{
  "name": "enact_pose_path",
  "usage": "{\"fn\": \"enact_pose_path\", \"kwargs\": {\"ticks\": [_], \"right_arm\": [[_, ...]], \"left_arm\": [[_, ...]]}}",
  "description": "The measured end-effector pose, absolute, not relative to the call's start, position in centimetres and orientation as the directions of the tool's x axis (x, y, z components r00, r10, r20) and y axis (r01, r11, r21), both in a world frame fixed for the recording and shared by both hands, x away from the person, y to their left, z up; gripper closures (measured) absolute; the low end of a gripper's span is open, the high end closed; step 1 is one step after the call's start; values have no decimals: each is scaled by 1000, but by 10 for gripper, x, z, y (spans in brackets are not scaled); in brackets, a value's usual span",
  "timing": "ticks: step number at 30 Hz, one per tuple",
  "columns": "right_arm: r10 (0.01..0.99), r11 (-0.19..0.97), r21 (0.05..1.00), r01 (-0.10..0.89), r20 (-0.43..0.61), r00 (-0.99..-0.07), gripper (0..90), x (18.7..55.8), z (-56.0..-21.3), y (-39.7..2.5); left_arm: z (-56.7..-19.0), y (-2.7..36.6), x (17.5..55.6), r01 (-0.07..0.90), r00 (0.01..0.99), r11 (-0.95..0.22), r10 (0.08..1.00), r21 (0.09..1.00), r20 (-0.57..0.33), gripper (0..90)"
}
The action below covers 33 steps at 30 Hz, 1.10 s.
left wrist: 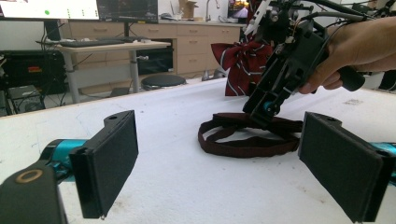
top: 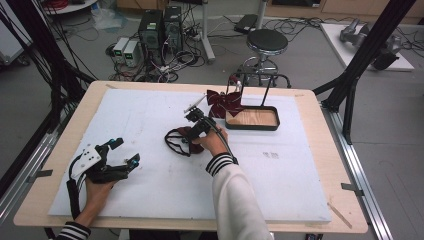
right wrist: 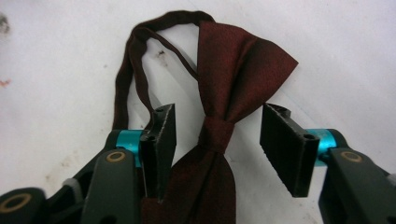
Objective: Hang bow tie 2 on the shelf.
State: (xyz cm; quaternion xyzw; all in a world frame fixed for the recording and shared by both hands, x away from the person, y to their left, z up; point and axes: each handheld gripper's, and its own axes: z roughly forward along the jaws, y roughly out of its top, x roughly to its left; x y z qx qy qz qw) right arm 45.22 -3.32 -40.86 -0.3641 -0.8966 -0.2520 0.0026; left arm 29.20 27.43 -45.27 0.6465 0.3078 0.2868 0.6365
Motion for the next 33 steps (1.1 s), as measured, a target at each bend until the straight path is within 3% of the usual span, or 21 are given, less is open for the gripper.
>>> {"fn": "enact_pose_path", "kwargs": {"ticks": [14, 18, 33], "right_arm": [[650, 619, 432, 655, 186, -737, 622, 452, -409, -32], [651, 625, 422, 657, 181, -737, 724, 452, -409, -32], [642, 637, 419, 647, 177, -746, 759, 452, -410, -29]], "left_arm": [[-453, 274, 292, 34, 645, 2, 764, 999, -24, 125], [-453, 274, 292, 33, 647, 0, 763, 999, -21, 125], [-453, 275, 292, 34, 650, 7, 759, 999, -28, 125]]}}
